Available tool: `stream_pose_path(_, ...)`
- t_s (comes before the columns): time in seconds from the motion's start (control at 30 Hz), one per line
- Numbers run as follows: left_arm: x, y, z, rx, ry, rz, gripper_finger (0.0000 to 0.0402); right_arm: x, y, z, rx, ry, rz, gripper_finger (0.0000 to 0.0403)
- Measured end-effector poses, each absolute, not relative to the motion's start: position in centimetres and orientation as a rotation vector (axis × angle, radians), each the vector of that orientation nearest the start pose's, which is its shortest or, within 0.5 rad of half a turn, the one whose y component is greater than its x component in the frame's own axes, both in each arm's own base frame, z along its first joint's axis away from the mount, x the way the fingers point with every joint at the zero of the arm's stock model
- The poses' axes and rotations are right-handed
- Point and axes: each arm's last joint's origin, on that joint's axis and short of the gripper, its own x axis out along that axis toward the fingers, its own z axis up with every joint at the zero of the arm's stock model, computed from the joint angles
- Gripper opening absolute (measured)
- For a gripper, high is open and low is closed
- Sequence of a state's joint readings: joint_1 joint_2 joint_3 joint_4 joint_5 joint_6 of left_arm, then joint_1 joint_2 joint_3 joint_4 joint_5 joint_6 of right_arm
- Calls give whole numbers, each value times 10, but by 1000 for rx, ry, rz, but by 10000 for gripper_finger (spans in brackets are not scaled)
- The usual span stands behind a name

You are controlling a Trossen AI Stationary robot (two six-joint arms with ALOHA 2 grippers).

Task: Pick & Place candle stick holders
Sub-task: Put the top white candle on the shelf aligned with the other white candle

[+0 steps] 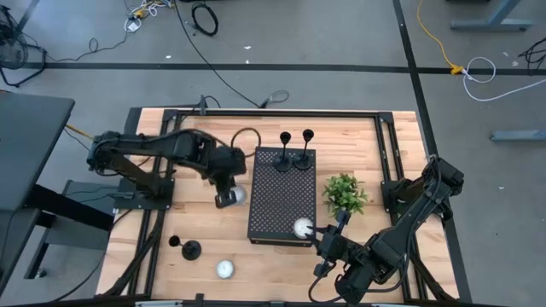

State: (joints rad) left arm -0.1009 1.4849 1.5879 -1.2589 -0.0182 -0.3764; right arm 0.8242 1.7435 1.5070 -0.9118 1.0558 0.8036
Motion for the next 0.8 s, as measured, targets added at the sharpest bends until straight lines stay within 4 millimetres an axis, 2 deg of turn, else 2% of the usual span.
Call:
stream_pose_path(0.23,283,-55,361,-276,1087,82,0,257,241,290,-168,528,-435,86)
stream_pose_path(0.43,305,-75,340,-260,1125,20,0,257,241,290,-186,530,-427,86)
stream_pose_path(0.6,322,-81,323,-251,1144,22,0,257,241,290,-186,530,-426,86)
stream_pose_path(0.8,336,-85,313,-273,1128,-1,0,257,242,289,-177,547,-411,86)
